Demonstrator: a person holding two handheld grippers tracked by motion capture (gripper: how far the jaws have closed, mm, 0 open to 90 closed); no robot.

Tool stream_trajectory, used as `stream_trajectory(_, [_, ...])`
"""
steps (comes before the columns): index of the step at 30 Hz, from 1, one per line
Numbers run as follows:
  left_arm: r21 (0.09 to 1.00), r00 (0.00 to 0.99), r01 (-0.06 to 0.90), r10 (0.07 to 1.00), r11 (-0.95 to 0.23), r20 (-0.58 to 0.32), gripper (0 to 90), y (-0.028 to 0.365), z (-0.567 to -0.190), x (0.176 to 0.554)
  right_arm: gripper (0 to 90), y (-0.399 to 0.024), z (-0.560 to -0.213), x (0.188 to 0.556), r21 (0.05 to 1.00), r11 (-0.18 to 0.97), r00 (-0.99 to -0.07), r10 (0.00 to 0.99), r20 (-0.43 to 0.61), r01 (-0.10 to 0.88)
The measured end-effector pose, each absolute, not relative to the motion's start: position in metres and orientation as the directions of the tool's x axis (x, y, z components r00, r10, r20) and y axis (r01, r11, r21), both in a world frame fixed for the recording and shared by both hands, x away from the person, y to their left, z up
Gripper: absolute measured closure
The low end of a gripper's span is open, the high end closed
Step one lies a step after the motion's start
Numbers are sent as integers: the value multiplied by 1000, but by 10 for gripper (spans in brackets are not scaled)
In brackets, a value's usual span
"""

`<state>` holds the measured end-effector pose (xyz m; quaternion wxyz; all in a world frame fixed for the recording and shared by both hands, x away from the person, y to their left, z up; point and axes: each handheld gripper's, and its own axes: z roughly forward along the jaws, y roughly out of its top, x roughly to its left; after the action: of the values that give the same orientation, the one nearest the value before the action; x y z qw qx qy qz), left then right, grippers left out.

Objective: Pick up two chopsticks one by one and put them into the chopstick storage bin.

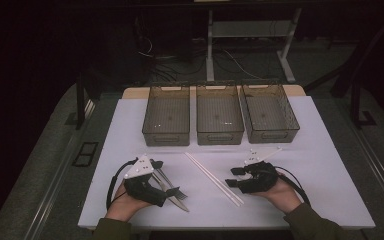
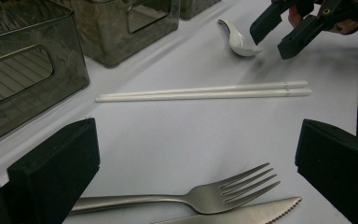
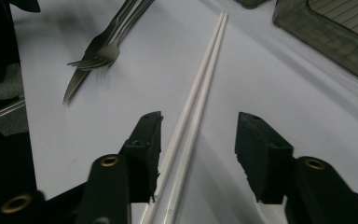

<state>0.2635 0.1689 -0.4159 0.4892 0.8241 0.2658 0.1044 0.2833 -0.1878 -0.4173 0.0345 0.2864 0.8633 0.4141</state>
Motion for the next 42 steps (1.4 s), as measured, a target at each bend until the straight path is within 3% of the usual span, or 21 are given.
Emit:
stream_trajectory(12, [860,837,338,540,-381,-90,0,170,-416,264,708,-175,-432,279,687,544,-836,521,174,482])
stream_trajectory(32, [859,840,336,535,-385,-89,0,170,-417,264,810,-169,-442,278,640,604,-833,542,107,475])
stream_trajectory(42, [858,838,340,538,-385,-91,0,170,-417,264,813,-168,-443,276,634,607,-822,564,81,479])
